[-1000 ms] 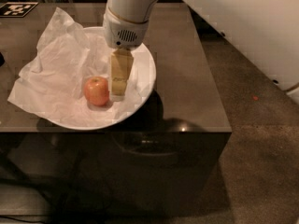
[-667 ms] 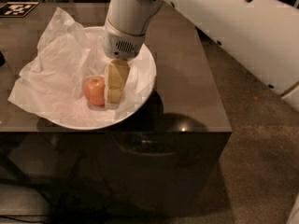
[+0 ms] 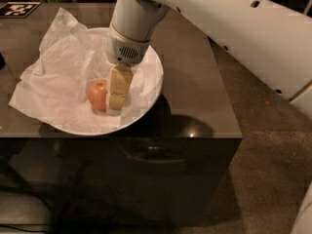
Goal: Pick apple from white bowl
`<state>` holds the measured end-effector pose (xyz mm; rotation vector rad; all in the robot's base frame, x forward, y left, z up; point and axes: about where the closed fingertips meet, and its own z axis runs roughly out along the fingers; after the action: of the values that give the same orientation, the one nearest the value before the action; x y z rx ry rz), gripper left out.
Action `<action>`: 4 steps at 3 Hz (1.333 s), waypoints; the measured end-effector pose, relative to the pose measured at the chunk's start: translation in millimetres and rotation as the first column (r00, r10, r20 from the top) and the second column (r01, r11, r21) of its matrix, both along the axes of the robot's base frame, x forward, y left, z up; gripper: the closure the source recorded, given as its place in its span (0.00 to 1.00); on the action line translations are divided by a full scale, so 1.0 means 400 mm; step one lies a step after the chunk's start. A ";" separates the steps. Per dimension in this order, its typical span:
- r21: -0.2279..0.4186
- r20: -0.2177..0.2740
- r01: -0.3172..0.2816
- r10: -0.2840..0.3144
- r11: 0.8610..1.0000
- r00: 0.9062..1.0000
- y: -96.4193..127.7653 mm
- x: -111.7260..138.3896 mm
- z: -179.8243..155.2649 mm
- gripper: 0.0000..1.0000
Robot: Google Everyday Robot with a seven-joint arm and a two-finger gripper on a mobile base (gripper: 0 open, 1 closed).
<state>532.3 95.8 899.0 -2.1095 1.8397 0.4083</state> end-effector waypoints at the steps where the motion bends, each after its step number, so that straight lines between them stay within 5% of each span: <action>1: -0.006 -0.027 -0.009 0.009 1.000 1.000 0.020 0.021 -0.018 0.00; 4: 0.008 -0.122 -0.004 0.005 1.000 0.992 0.051 0.044 -0.103 0.00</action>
Offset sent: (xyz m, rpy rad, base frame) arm 0.0198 0.0200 -0.0268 -0.0079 0.0965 0.0217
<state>550.0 116.3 857.6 -2.1272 1.8970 0.5564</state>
